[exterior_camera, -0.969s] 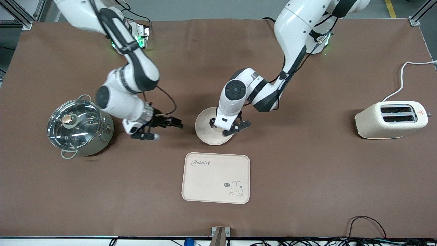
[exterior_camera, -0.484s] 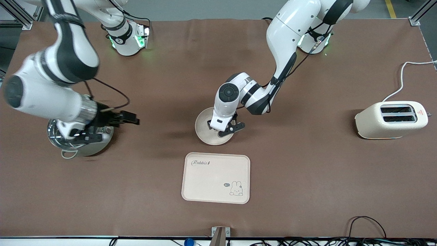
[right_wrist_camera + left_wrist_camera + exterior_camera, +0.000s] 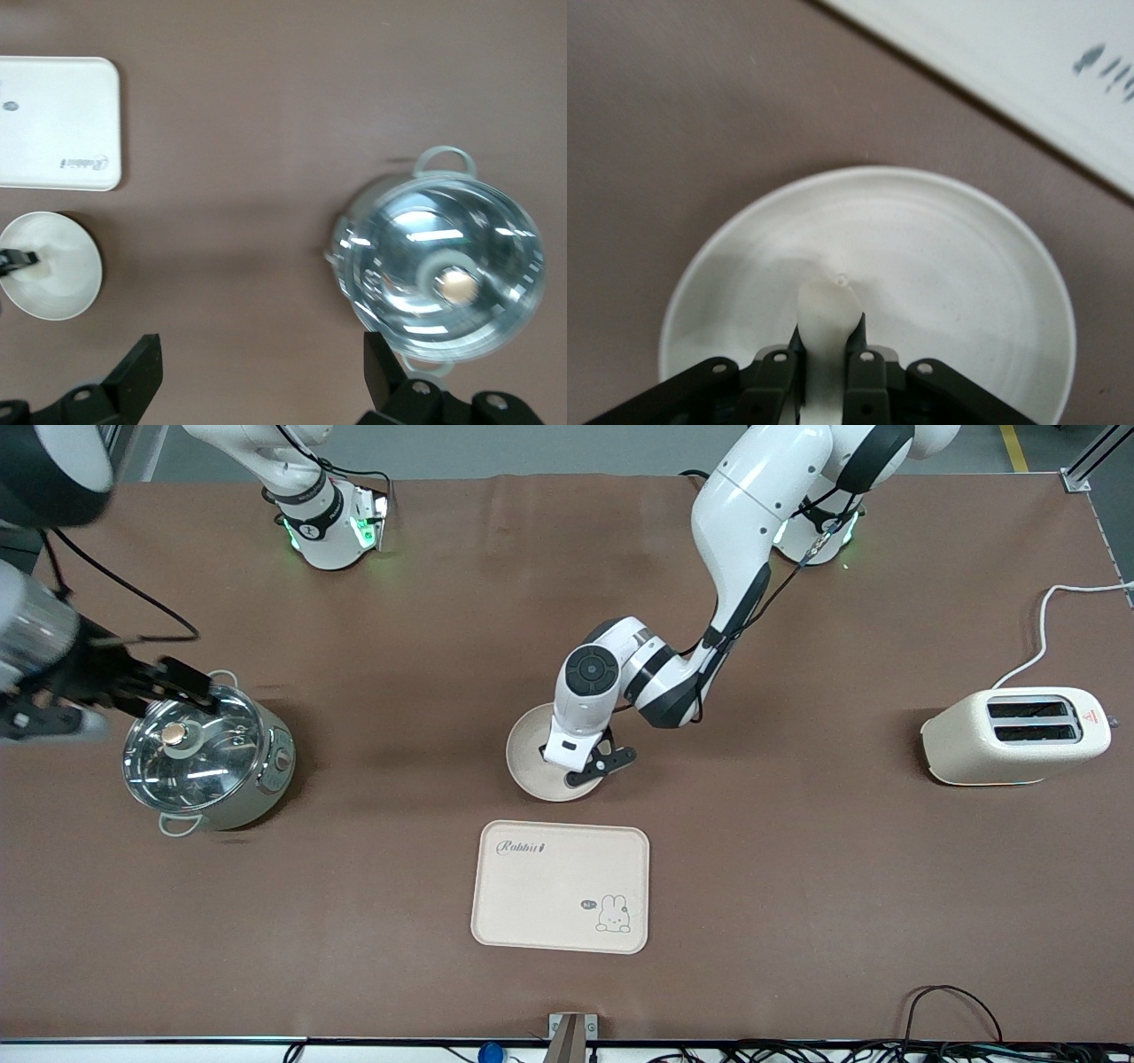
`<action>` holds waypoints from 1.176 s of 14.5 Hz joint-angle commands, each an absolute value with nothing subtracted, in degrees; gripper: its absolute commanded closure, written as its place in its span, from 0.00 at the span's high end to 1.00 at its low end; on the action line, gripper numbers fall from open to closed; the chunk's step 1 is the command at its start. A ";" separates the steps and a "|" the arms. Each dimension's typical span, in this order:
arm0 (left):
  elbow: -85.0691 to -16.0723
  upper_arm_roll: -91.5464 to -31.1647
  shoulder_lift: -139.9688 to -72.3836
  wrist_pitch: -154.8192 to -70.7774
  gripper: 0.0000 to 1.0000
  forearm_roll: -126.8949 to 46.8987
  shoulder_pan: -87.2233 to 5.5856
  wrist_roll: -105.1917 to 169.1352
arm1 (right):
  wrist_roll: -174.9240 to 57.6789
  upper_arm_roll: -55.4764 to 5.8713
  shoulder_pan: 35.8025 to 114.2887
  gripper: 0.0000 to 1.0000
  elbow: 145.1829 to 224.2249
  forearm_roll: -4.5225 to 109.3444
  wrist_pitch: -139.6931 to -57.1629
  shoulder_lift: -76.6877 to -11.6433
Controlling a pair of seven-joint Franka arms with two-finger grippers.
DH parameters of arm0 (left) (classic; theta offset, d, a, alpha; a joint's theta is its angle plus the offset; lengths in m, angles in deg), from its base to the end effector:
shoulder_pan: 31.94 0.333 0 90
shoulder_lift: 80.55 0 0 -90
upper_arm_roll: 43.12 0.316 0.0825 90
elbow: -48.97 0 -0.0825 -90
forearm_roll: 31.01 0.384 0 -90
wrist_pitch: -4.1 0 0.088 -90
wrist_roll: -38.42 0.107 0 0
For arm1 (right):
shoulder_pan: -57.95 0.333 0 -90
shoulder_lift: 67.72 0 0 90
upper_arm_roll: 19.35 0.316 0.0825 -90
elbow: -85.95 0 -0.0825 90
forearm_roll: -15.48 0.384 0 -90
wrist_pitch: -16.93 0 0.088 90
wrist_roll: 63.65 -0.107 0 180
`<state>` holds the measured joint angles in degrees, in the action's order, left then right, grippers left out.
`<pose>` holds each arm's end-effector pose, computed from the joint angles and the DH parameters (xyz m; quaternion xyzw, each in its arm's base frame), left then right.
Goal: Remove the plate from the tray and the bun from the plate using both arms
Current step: 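Carry the bun with the left gripper and set it near the toaster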
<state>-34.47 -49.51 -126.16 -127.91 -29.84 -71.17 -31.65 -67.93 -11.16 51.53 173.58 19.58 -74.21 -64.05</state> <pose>0.5198 -0.5090 0.2175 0.9740 0.2224 -0.0117 0.0406 0.5754 0.0226 0.6103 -0.9989 0.0228 0.0032 0.0402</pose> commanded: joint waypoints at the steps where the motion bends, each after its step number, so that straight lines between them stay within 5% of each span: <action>1: -34.62 -47.17 -119.25 -122.12 0.20 -28.37 -66.95 -30.76 | -67.52 -10.48 46.45 1.00 174.63 18.03 -71.76 -67.18; 5: -35.84 -47.16 -117.55 -116.66 0.21 -28.37 -53.78 -20.76 | -67.26 -10.48 43.19 1.00 172.18 16.72 -71.40 -68.33; 11: -43.75 -47.34 -119.83 -123.07 0.25 -28.37 -38.28 -4.03 | -64.01 -10.30 40.28 1.00 168.03 16.97 -71.84 -65.43; 14: -44.11 -47.34 -121.51 -123.52 0.59 -29.16 -37.83 -4.20 | -64.27 -10.21 39.49 1.00 168.56 17.50 -71.67 -65.26; 15: -44.11 -47.34 -121.51 -123.52 0.89 -29.33 -37.83 -4.90 | -64.18 -10.21 39.14 1.00 168.48 17.59 -71.66 -65.17; 16: -43.94 -47.42 -121.25 -123.52 1.00 -30.03 -37.83 -5.43 | -64.18 -10.21 39.05 1.00 168.47 17.85 -71.75 -64.91; 17: -43.85 -47.42 -120.81 -123.34 1.00 -30.91 -37.83 -5.43 | -64.27 -10.21 39.14 1.00 168.47 18.11 -71.67 -64.91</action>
